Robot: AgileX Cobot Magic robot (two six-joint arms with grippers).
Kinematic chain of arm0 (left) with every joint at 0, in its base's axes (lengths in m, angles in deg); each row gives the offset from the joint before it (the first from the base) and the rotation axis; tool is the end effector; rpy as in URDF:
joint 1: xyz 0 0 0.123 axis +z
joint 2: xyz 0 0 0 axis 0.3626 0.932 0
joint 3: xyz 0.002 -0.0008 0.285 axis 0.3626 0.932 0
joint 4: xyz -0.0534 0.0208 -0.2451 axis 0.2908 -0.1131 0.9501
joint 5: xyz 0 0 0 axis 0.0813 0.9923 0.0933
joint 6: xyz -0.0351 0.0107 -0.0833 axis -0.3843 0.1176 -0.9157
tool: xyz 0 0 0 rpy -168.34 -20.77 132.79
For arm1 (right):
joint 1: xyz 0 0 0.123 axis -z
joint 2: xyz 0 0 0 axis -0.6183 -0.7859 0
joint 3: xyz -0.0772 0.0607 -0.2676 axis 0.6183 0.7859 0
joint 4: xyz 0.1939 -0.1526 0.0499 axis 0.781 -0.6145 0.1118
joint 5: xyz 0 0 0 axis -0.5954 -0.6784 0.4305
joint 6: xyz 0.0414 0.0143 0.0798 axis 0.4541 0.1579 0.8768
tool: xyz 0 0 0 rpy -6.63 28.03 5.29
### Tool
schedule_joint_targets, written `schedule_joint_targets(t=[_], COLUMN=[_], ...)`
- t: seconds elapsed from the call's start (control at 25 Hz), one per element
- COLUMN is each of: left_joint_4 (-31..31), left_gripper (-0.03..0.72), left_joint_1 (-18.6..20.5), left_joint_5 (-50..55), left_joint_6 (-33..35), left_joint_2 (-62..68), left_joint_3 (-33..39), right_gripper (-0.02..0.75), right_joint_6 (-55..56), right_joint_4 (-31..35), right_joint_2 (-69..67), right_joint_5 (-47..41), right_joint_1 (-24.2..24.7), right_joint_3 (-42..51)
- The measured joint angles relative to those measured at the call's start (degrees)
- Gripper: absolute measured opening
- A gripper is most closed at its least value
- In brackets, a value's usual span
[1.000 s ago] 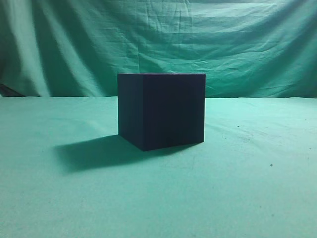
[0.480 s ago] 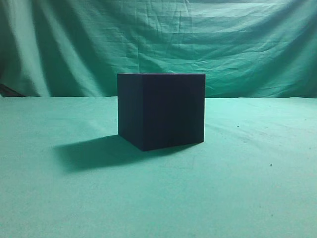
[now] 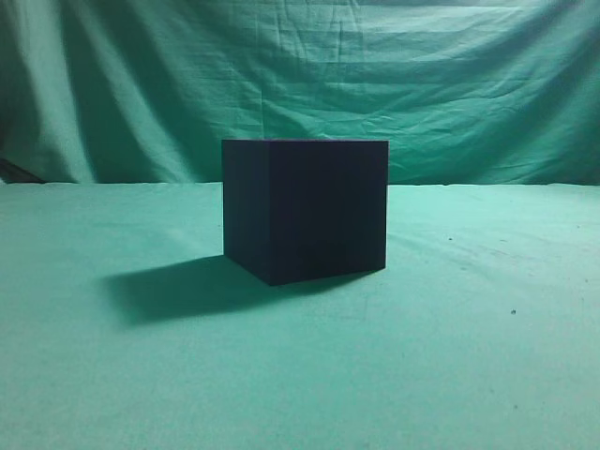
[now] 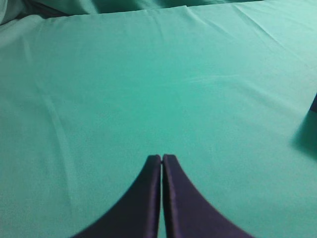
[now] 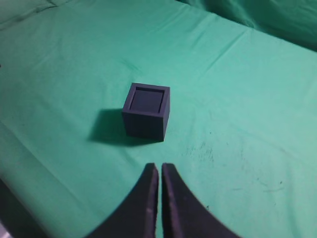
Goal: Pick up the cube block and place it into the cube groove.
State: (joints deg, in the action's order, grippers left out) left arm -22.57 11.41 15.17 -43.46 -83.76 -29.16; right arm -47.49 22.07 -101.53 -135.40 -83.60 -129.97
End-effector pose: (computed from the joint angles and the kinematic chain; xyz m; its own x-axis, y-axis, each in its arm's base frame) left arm 0.0521 -0.0061 0.1735 -0.2653 0.0966 -0.9593 0.1539 0.9865 0.0568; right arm 0.0236 0.0164 0.3868 -0.3931 -0.3393 -0.8546 -0.6607 0.7506 0.0059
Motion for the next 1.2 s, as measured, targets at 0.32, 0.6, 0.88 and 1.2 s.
schedule_joint_targets(t=[0.32, 0.6, 0.88, 1.2], left_joint_4=[0.0, 0.0, 0.0, 0.0], left_gripper=[0.0, 0.0, 0.0, 0.0], left_joint_1=[0.0, 0.0, 0.0, 0.0], left_joint_5=[0.0, 0.0, 0.0, 0.0], left_joint_6=[0.0, 0.0, 0.0, 0.0], left_joint_2=[0.0, 0.0, 0.0, 0.0], left_joint_3=[0.0, 0.0, 0.0, 0.0], right_gripper=[0.0, 0.0, 0.0, 0.0], right_joint_6=[-3.6, -3.8, -3.7, -3.6], right_joint_4=[-0.1, 1.4, 3.9, 5.1], right_joint_2=[2.7, 12.2, 20.9, 24.4], right_joint_5=[13.2, 35.2, 44.5, 47.8], right_joint_1=[4.5, 18.6, 32.9, 43.6], right_joint_3=[9.9, 26.5, 40.3, 50.4])
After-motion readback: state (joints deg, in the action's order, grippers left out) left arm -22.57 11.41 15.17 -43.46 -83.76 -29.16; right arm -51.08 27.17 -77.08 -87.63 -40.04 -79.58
